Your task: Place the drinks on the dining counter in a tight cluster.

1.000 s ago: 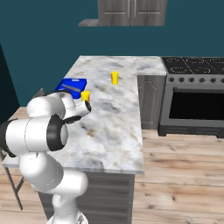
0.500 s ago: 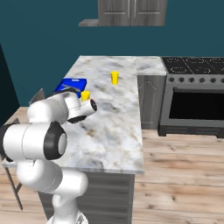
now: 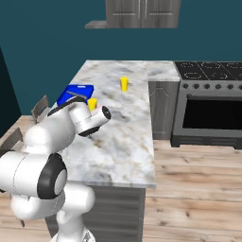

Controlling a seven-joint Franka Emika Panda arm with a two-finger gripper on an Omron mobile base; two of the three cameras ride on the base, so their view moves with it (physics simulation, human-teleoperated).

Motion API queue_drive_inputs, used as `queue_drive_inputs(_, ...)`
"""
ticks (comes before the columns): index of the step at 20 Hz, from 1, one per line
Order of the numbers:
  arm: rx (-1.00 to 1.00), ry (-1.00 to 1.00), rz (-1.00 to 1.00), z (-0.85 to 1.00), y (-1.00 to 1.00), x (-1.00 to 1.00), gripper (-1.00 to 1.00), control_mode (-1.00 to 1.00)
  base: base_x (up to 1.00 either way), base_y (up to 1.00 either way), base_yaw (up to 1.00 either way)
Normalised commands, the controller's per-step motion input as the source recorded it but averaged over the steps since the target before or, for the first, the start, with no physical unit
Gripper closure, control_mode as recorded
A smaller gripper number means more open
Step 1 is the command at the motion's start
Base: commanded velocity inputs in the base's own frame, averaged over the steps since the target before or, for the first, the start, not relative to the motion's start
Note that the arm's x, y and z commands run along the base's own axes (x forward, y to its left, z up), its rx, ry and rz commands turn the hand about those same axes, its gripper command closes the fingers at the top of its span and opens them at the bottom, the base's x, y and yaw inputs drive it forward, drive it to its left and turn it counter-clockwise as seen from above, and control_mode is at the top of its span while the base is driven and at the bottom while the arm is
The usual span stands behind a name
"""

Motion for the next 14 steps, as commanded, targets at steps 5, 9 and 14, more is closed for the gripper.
queue_drive_inputs(5,-0.23,0.29,-0.25,0.14,-0.42,-0.16,-1.0,-1.0,0.0,0.0,0.0)
queue_drive_inputs(9,-0.24,0.13,-0.23,0.64,-0.14,-0.2,-1.0,-1.0,0.0,0.0,0.0)
queue_drive_inputs(14,-0.19,0.04,-0.21,0.91,-0.12,-0.28,-1.0,-1.0,0.0,0.0,0.0)
